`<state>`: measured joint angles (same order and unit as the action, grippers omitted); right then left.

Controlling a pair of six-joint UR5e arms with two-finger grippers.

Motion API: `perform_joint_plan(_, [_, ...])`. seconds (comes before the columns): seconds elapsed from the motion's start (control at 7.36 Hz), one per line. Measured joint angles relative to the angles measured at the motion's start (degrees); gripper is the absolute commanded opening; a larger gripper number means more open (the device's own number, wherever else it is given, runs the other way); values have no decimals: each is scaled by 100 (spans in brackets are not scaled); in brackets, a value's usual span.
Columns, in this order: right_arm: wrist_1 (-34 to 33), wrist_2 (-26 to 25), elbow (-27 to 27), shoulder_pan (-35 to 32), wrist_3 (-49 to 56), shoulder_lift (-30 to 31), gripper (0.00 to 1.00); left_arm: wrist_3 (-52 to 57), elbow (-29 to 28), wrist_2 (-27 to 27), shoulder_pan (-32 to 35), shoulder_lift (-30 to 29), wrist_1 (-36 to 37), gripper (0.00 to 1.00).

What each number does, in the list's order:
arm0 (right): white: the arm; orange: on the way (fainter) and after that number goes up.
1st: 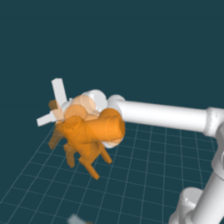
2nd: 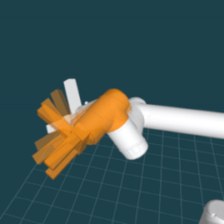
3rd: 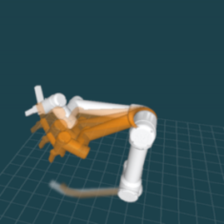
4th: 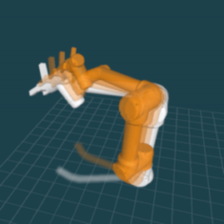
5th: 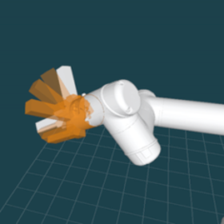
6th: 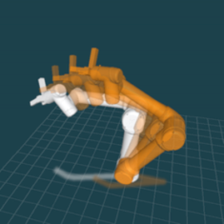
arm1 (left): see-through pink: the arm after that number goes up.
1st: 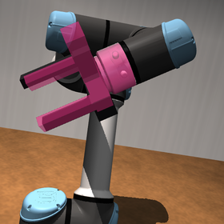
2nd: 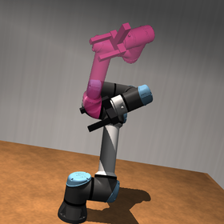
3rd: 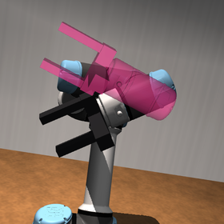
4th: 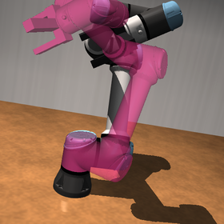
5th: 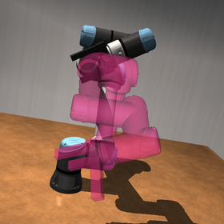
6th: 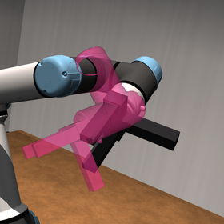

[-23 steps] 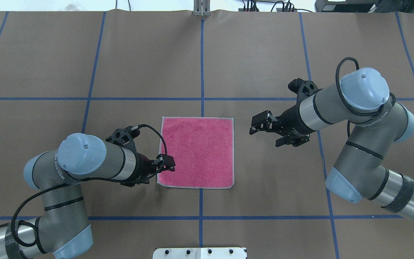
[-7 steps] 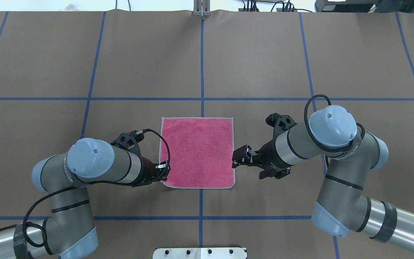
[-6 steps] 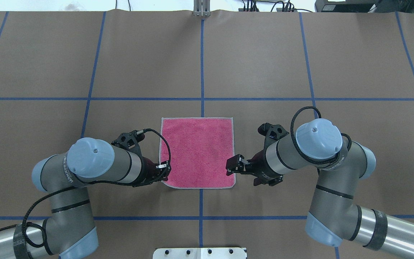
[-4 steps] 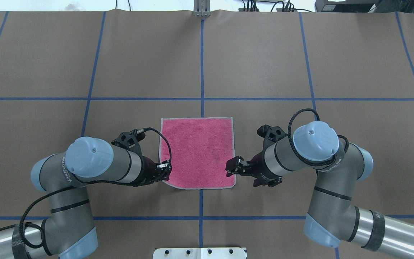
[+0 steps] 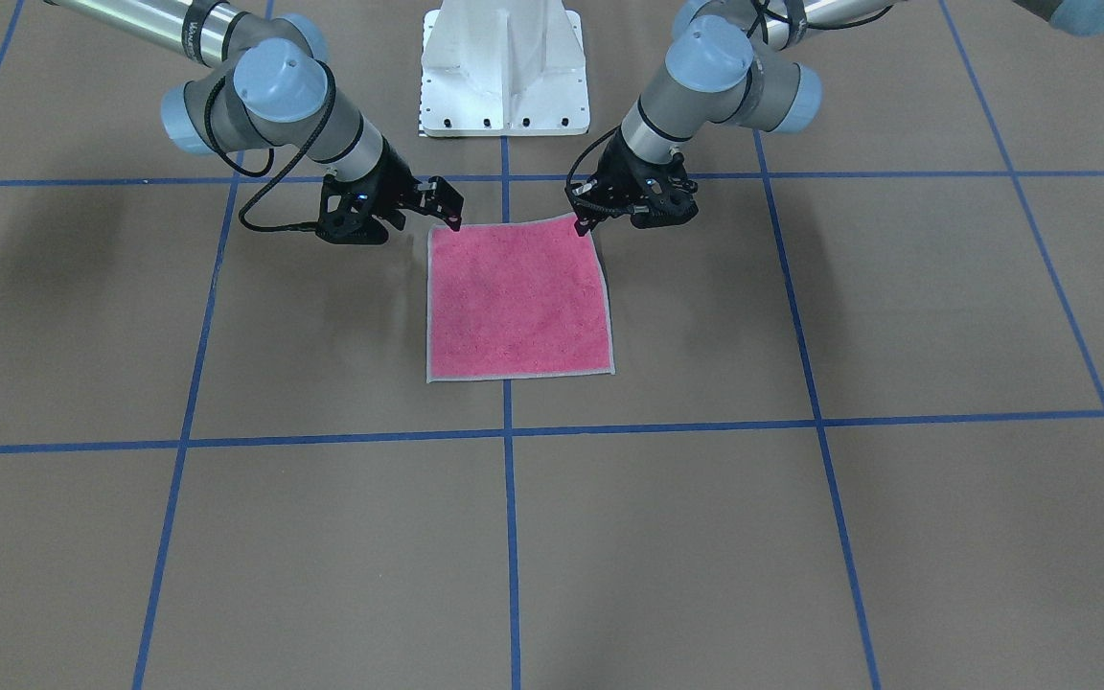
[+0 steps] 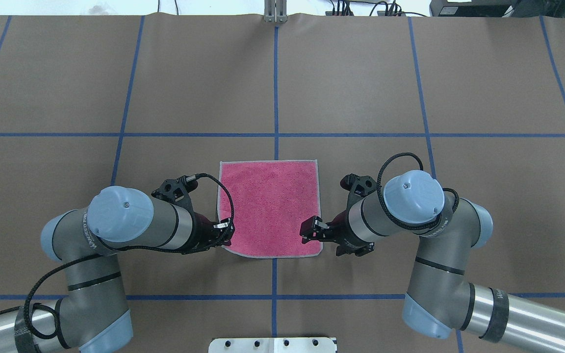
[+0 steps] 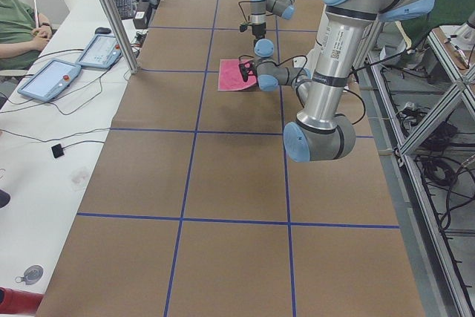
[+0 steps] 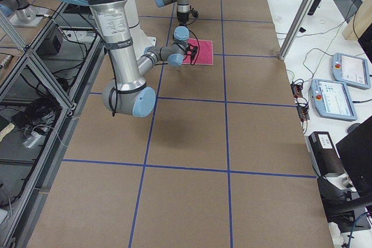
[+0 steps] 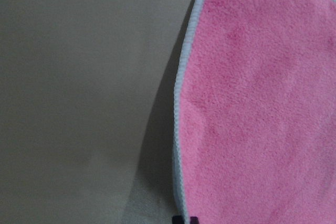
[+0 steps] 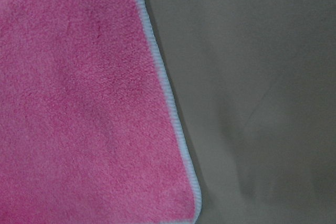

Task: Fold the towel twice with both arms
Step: 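Grasp the near corner with the right gripper while the left gripper holds its corner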

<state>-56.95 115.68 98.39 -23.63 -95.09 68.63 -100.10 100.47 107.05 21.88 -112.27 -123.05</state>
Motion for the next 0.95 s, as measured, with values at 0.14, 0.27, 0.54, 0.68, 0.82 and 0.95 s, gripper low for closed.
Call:
perform_joint_plan(0.14, [-2, -7, -22, 2, 0, -11, 62, 1, -3, -2, 0, 1, 0, 0])
perform_joint_plan(0.27, [-6, -9, -33, 1, 0, -12, 63, 5, -6, -4, 0, 8, 0, 0])
perform_joint_plan(0.54, [-8, -10, -43, 4, 0, -6, 64, 2, -5, -1, 3, 16, 0, 0])
perform_joint_plan(0.68, [-9, -10, -49, 9, 0, -5, 64, 2, -3, 0, 4, 15, 0, 0])
perform_joint_plan(0.82, [-9, -10, -52, 19, -2, -5, 63, 3, 1, 0, 4, 15, 0, 0])
perform_joint_plan(0.95, [-9, -10, -61, 32, -6, -8, 62, 3, 7, 0, 5, 17, 0, 0])
